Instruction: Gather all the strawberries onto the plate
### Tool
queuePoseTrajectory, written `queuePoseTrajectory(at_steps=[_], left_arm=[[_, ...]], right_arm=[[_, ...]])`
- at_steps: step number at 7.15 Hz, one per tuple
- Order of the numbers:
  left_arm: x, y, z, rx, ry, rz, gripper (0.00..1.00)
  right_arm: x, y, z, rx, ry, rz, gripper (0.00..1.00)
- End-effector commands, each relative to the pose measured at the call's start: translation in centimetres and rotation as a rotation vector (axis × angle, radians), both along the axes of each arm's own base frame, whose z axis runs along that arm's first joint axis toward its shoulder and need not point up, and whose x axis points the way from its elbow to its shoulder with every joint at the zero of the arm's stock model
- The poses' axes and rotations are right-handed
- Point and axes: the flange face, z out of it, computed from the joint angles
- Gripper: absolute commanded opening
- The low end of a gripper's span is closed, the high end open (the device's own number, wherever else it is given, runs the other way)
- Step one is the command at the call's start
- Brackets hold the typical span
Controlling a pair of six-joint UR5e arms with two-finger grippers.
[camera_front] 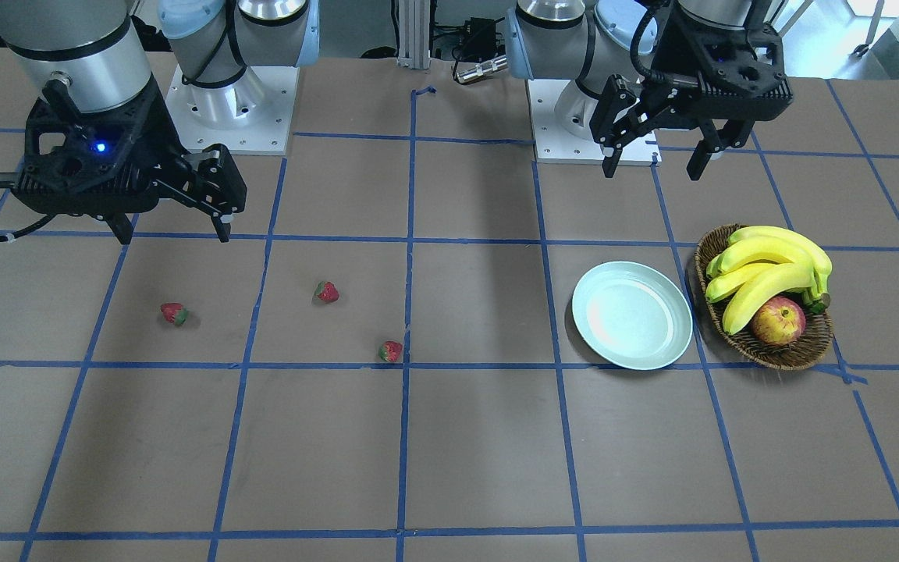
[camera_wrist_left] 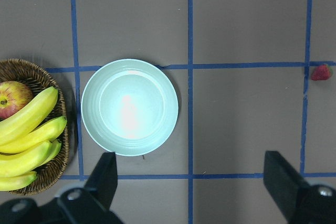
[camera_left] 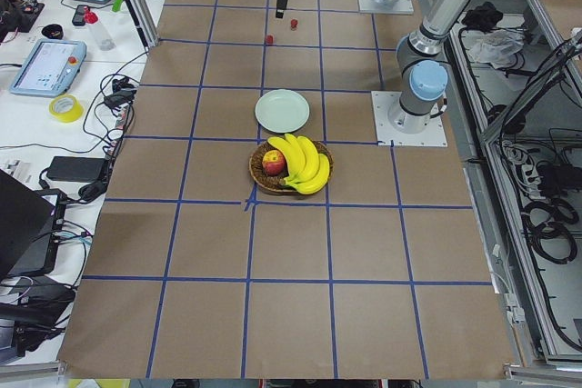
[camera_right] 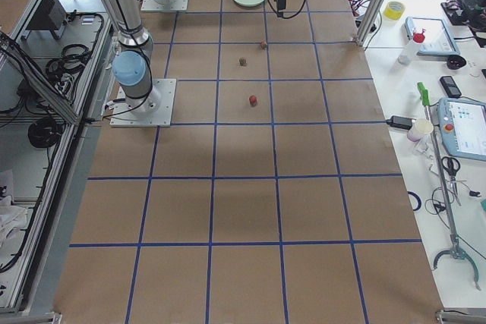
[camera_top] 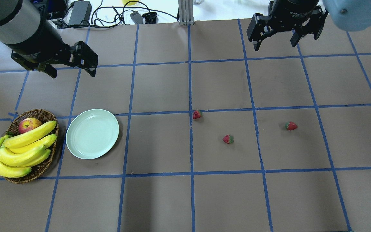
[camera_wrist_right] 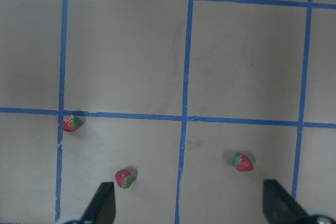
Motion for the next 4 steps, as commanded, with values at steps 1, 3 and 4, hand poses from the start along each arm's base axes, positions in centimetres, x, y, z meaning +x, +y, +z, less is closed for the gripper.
queuePoseTrajectory(at_steps=[1, 3, 4], left_arm=[[0.4, -2.1, 1.5, -0.010, 0.002, 0.001, 1.00], [0.3, -3.6, 1.7, -0.020, 0.011, 0.007, 1.00], [0.3, -3.8, 1.7, -0.022, 0.004, 0.004, 1.00]], right_arm=[[0.1, -0.2, -0.5, 0.008, 0.002, 0.002, 1.00], [0.1, -0.3, -0.9, 0.016, -0.001, 0.003, 1.00], [0.1, -0.2, -0.8, 0.016, 0.000, 0.003, 1.00]])
